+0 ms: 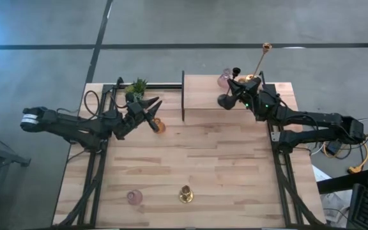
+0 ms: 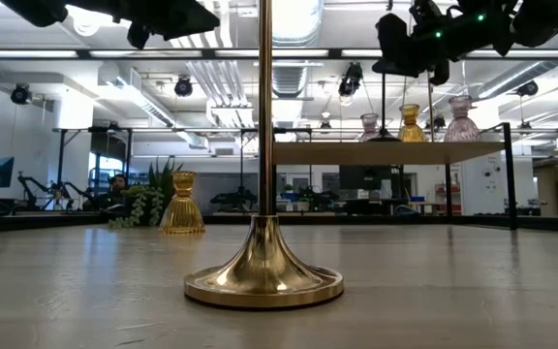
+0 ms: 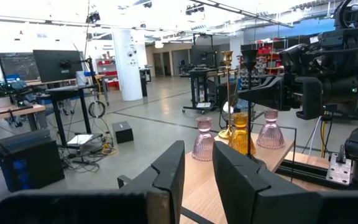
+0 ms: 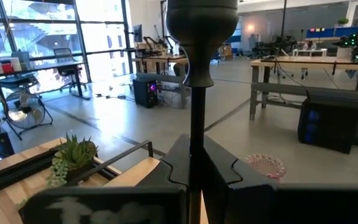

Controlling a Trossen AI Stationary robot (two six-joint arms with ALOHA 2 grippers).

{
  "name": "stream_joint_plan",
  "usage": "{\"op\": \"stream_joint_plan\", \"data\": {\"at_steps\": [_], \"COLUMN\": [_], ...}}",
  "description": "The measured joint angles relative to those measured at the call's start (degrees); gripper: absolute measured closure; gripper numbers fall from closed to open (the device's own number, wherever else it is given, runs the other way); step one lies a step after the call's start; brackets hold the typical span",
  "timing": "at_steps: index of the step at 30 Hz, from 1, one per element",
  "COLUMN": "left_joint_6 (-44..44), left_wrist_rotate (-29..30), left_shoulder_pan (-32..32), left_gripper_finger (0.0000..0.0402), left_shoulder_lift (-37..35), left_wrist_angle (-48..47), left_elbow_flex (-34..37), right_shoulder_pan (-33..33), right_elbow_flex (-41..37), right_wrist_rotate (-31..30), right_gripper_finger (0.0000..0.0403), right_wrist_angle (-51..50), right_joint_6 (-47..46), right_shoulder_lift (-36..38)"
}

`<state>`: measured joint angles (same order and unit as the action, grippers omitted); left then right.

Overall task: Pick & Place candle stick holders
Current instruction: Put the black candle holder on the shelf

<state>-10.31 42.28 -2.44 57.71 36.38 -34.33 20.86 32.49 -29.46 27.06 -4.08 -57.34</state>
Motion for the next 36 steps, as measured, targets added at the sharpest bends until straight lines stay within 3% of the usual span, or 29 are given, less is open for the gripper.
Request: {"op": "stream_joint_plan", "data": {"at_steps": [30, 36], "left_joint_6": [0.24, 0.24], "left_wrist_rotate": [0.00, -0.02], "left_shoulder_pan": [0.00, 0.00], "left_gripper_finger": [0.0314, 0.0314], "left_shoulder_lift": [0.00, 0.00], "left_wrist_angle": [0.03, 0.02], "left_elbow_flex": [0.00, 0.00], "right_shoulder_pan": [0.04, 0.04], "right_elbow_flex": [-0.15, -0.26], "right_wrist_rotate": [1.41, 1.42], "right_gripper_finger": [0.0383, 0.0355], "right_wrist_angle": [-0.75, -1.12], "right_joint_6": [0.05, 0.39], "right_shoulder_lift": [0.17, 0.10]}}
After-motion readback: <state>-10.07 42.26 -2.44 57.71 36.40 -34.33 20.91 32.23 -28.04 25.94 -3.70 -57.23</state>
